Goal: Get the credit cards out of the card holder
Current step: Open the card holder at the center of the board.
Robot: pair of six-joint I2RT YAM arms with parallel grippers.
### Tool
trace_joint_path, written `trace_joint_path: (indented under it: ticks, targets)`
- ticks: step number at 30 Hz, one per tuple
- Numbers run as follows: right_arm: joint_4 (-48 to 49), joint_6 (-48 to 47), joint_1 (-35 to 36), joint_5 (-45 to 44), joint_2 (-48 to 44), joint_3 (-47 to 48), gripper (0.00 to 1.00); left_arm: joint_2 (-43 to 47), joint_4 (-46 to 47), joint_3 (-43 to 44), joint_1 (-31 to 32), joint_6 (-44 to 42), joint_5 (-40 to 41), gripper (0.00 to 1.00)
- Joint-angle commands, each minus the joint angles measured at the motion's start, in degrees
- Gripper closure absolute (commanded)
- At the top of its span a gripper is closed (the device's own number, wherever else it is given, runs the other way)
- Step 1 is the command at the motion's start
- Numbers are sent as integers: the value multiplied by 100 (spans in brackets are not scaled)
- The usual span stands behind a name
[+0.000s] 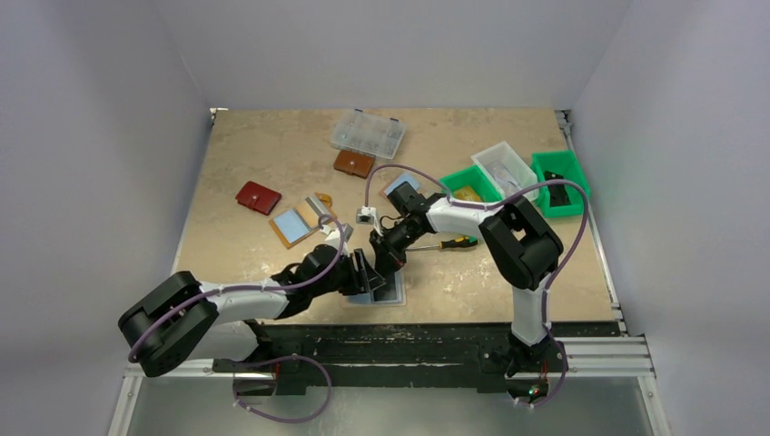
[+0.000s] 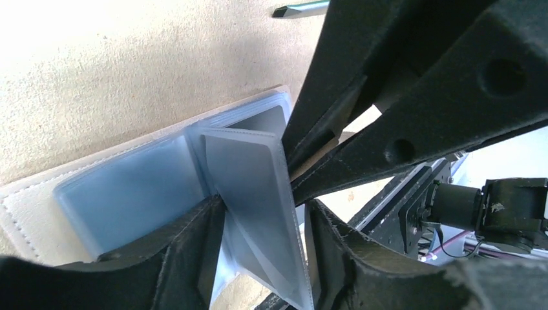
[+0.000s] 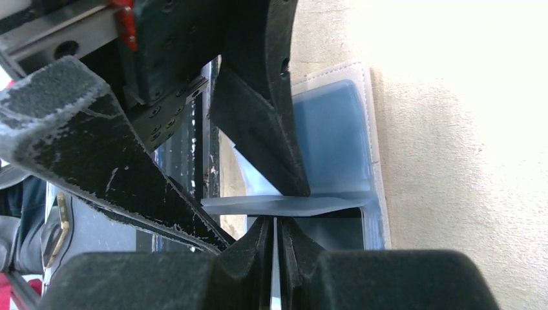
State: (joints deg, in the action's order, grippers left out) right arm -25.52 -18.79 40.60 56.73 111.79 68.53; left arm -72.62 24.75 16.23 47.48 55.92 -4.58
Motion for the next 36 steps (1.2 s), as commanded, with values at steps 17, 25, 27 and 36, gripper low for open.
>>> trace_joint_path:
  ticks: [17, 25, 27, 36]
  targets:
    - [267, 376, 44, -620, -52, 64, 83, 754, -1267, 89, -83, -79, 847, 54]
    - [224, 343, 44, -634, -56, 73, 83, 1274, -1460, -119, -164, 2, 840, 56]
    - [215, 335, 45, -624, -60, 81, 83, 1331, -1392, -194, -194, 39, 792, 58]
    - [112, 223, 18, -546, -114, 108, 83, 1250, -1210, -324, -273, 32, 660, 85]
